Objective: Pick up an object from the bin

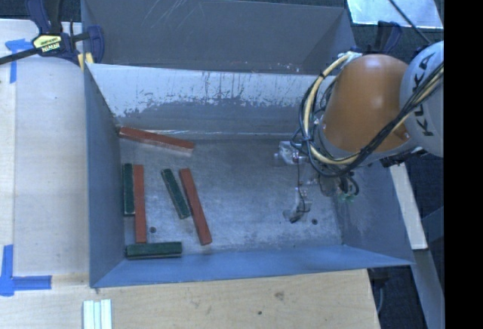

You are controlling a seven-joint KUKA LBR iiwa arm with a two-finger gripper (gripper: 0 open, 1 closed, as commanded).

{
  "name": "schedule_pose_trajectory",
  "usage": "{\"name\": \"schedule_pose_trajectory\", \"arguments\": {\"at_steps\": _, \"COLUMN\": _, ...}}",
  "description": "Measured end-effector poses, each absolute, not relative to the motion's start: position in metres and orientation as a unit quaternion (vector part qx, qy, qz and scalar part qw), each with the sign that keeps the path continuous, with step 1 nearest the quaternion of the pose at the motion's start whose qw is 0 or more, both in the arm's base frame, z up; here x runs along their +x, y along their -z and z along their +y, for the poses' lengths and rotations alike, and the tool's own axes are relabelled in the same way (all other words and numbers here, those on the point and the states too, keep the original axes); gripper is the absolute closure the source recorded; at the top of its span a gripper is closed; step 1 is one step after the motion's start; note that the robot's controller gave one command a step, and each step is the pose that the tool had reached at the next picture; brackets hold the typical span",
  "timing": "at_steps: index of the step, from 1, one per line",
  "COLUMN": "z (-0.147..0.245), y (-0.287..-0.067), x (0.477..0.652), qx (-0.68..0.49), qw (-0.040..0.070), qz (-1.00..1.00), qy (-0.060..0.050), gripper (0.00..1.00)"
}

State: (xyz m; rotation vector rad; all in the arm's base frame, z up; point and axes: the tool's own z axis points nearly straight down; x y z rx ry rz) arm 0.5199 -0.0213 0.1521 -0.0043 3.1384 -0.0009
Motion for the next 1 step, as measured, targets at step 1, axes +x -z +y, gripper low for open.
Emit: {"name": "schedule_pose_trajectory", "arguments": {"at_steps": 1, "z": 0.0603, "y": -0.0668, "x": 0.5379, "qx": -0.074, "qw": -0.001, "qz": 0.997, "qy": -0.001, "gripper": 0.00}}
